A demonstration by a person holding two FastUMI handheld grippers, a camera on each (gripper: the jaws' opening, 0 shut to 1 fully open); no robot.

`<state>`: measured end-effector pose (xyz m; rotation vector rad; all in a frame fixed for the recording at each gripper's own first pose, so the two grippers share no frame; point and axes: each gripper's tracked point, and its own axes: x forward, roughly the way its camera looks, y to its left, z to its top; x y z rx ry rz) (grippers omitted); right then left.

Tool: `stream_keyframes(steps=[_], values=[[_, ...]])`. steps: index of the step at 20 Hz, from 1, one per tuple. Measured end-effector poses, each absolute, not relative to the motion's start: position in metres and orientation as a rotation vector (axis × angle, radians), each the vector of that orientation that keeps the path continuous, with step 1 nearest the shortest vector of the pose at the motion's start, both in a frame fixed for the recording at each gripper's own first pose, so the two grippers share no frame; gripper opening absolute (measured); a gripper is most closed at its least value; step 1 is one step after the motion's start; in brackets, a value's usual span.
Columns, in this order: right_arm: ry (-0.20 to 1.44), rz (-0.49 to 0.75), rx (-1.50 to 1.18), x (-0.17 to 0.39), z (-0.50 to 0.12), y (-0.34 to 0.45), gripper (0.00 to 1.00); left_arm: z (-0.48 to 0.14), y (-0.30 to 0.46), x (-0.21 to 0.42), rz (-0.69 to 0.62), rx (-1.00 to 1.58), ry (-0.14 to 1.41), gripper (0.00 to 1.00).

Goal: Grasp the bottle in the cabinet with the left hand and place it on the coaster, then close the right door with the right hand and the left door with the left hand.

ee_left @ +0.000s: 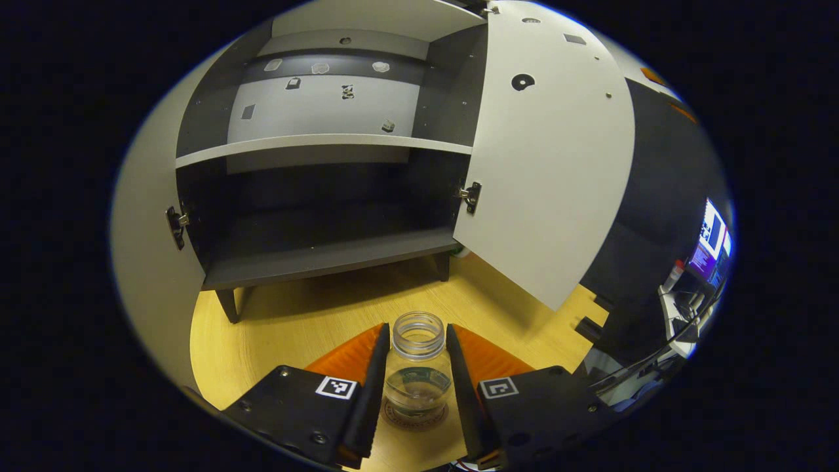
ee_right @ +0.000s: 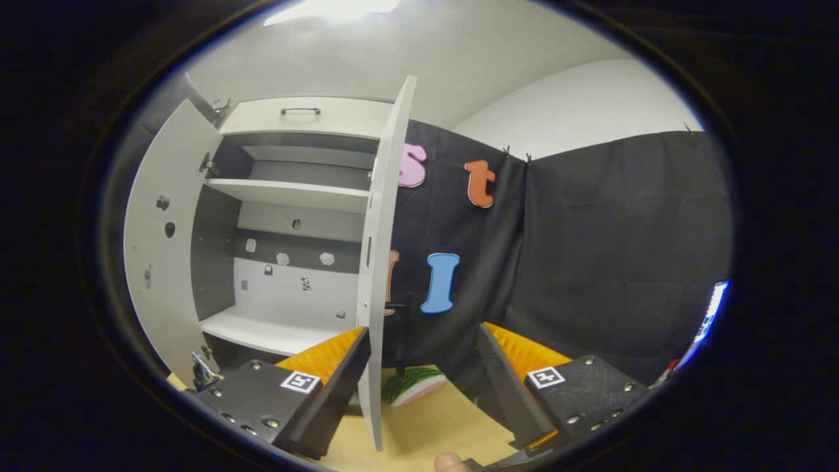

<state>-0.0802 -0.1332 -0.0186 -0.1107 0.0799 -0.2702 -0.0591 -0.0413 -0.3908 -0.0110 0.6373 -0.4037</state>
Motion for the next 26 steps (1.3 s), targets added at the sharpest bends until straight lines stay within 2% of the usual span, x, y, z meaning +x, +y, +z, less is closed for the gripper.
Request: stream_keyframes(steps=[2, 8, 12, 13, 14, 16, 19, 26], values=[[0.081, -0.257, -0.1, -0.079, -0.02, -0.128, 0.99, -0.389, -0.041, -0.067, -0.402, -0.011, 0.644, 0.56], [0.091, -0.241, -0.108, -0.08, -0.025, -0.123, 0.99, -0.389, -0.041, -0.072, -0.409, 0.012, 0.659, 0.54], [0.091, -0.242, -0.105, -0.08, -0.024, -0.126, 0.99, -0.394, -0.042, -0.072, -0.412, 0.067, 0.677, 0.64], [0.092, -0.244, -0.103, -0.081, -0.025, -0.126, 0.95, -0.393, -0.043, -0.072, -0.418, 0.08, 0.679, 0.7], [0.092, -0.245, -0.102, -0.081, -0.025, -0.127, 0.99, -0.393, -0.046, -0.073, -0.425, 0.086, 0.676, 0.77], [0.095, -0.249, -0.102, -0.082, -0.027, -0.129, 0.99, -0.389, -0.05, -0.071, -0.431, 0.08, 0.657, 0.81], [0.103, -0.256, -0.097, -0.084, -0.03, -0.132, 0.99, -0.385, -0.054, -0.068, -0.436, 0.062, 0.656, 0.98], [0.108, -0.27, -0.086, -0.082, -0.033, -0.141, 0.99, -0.367, -0.049, -0.061, -0.408, 0.019, 0.625, 0.98]])
